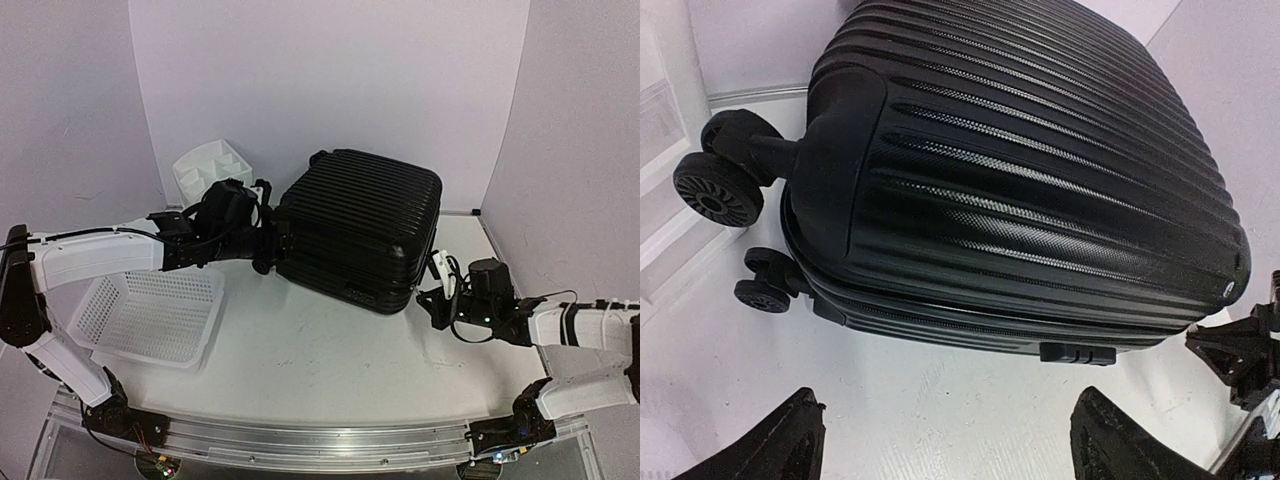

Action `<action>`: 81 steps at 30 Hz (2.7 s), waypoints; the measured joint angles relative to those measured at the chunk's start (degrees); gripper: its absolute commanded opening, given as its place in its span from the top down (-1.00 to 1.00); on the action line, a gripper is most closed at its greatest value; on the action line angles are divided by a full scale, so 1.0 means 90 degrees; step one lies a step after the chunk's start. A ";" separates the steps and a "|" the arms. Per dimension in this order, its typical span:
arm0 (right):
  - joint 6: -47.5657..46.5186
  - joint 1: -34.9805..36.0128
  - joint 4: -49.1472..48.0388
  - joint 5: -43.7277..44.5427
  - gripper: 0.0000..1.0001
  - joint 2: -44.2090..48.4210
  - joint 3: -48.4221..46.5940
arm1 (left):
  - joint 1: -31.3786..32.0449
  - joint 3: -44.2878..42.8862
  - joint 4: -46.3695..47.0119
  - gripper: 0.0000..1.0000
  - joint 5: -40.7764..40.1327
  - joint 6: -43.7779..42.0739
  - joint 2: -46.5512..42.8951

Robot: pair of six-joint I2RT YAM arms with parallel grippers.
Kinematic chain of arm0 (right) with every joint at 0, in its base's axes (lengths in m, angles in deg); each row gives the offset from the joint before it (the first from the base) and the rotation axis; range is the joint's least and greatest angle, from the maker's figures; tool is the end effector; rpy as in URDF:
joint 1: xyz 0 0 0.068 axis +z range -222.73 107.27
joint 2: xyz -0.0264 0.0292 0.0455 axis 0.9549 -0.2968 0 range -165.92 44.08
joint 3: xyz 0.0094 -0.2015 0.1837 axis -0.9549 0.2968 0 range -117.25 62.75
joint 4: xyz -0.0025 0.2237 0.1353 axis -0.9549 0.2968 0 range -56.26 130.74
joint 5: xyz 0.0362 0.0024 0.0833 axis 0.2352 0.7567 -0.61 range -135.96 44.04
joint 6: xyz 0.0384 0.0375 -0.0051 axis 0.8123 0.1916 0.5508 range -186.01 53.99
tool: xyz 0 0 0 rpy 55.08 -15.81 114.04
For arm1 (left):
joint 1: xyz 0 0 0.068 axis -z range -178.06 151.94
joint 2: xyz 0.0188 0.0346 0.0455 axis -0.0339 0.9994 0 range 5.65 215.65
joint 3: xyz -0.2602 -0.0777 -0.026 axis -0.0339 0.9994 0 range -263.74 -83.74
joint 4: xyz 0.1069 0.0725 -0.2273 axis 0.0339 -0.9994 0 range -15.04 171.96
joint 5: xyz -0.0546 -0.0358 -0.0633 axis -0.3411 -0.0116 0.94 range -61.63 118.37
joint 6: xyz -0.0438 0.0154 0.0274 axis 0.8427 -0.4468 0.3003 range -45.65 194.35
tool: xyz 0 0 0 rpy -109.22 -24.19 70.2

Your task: Open, take out, and arrange the luggage

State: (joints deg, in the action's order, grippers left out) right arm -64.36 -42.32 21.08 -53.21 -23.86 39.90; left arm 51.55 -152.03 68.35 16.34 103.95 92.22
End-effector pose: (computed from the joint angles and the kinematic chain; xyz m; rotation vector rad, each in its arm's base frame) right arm 0.1948 0.1196 0.1685 -0.6110 2.0795 0.4605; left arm 0.2311 -0.2602 0.2996 0.2516 2.1575 -0.5922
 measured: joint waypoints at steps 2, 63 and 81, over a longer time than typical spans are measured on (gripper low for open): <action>-0.0257 -0.0024 0.0119 -0.0202 1.00 0.0442 0.0151 | 0.0000 0.0000 -0.0039 -0.81 0.0029 -0.0117 0.0000; 0.1615 -0.3177 -0.1795 -0.1688 1.00 -0.2662 -0.1819 | 0.1996 -0.4867 0.0182 -0.54 -0.1110 -0.5243 0.4427; 0.2397 -0.4019 -0.4194 -0.2159 1.00 -0.5355 -0.3621 | 0.1705 -0.4469 -0.1426 -0.73 -0.0743 -0.4340 0.3609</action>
State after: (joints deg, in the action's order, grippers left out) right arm -42.79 -78.49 -16.67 -72.64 -72.06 7.31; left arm 66.89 -192.25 55.52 9.65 64.89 124.70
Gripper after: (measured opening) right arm 0.002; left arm 0.839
